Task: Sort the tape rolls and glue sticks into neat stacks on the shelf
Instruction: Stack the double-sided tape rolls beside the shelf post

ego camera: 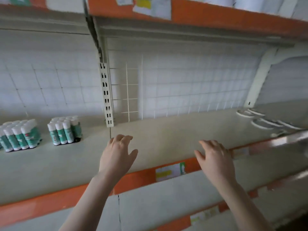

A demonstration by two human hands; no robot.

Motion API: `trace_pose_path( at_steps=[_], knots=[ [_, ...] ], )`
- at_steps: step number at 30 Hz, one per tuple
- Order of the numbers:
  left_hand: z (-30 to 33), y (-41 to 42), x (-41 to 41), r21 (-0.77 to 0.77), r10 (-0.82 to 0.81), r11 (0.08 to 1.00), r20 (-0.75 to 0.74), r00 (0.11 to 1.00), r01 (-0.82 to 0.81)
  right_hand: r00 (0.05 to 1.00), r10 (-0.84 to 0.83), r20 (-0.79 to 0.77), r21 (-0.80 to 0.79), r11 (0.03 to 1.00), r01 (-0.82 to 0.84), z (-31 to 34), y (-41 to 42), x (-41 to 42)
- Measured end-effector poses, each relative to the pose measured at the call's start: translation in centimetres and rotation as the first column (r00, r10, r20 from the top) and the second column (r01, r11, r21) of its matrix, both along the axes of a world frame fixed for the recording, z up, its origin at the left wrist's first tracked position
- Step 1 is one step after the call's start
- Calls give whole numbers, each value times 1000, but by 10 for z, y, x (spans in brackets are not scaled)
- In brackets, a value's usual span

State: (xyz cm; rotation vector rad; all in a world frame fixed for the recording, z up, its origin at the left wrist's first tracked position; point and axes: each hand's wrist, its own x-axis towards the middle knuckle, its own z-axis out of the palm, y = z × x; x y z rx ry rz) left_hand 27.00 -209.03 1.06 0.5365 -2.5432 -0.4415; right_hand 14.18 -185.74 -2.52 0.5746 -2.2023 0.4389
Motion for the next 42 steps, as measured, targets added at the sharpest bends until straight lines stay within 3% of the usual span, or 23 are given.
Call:
trace_pose_path(
  at_steps=[7,17,26,30,33,37,42],
  knots=[
    [6,112,-107,3,-57,998,10,998,57,997,-74,10,-13,997,74,4,128,-98],
    [3,209,-258,-29,-150,988,28,988,151,973,-232,16,-18,973,232,-7,258,-236],
    [12,289,-375,-39,-220,975,25,975,221,974,-217,69,26,976,215,-4,340,-358],
    [12,326,-411,-39,-216,976,27,976,216,970,-152,192,57,988,144,-7,356,-396],
    [7,353,-429,-37,-192,981,25,981,193,958,2,287,36,999,-13,-9,366,-415],
    [0,389,-447,-18,-161,987,28,987,161,936,230,267,70,964,-257,-11,383,-431],
    [-8,424,-463,-7,-121,993,47,992,121,904,341,259,121,917,-381,-16,400,-443]
  ],
)
